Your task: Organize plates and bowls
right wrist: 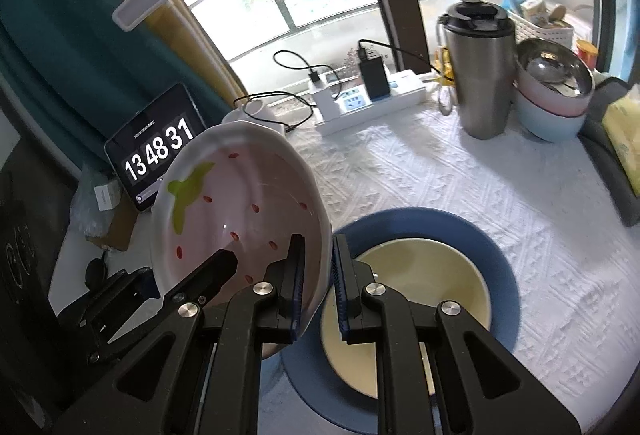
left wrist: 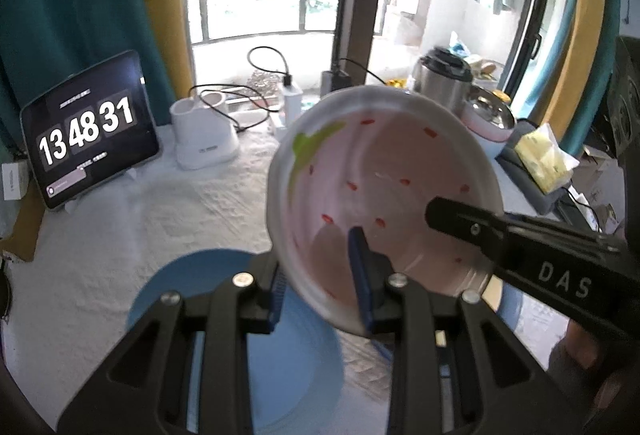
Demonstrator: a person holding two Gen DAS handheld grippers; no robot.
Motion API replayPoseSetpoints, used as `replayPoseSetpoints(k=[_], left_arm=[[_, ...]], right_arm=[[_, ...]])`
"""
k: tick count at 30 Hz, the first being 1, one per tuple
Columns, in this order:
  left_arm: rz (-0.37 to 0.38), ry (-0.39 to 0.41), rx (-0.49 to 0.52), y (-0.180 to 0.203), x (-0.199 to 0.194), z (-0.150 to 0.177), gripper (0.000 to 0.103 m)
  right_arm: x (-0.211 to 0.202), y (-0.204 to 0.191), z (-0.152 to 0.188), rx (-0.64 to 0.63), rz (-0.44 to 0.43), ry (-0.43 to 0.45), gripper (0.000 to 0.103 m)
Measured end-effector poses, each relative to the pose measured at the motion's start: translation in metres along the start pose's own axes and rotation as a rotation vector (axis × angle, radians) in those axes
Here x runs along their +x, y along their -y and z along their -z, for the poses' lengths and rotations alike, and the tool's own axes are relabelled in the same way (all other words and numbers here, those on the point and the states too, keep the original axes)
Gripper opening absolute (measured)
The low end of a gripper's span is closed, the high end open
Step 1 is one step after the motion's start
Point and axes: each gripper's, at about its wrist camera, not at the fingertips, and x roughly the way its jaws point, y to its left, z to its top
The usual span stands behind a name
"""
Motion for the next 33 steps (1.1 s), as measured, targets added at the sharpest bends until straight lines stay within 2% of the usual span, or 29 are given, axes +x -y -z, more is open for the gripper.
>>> replayPoseSetpoints(k=[15,33], left_arm=[[0.030,-0.065,0.071,0.051,0.015,0.020,0.030],[0.016,-0.126,0.116,0.072,0.029,0.040,0.030]], right_arm=[[-0.019,0.050,0.020,0.061,0.037,-0.003,0.015],[-0.013,0.075,0.043,0.093,0.055,-0.072,0.015]])
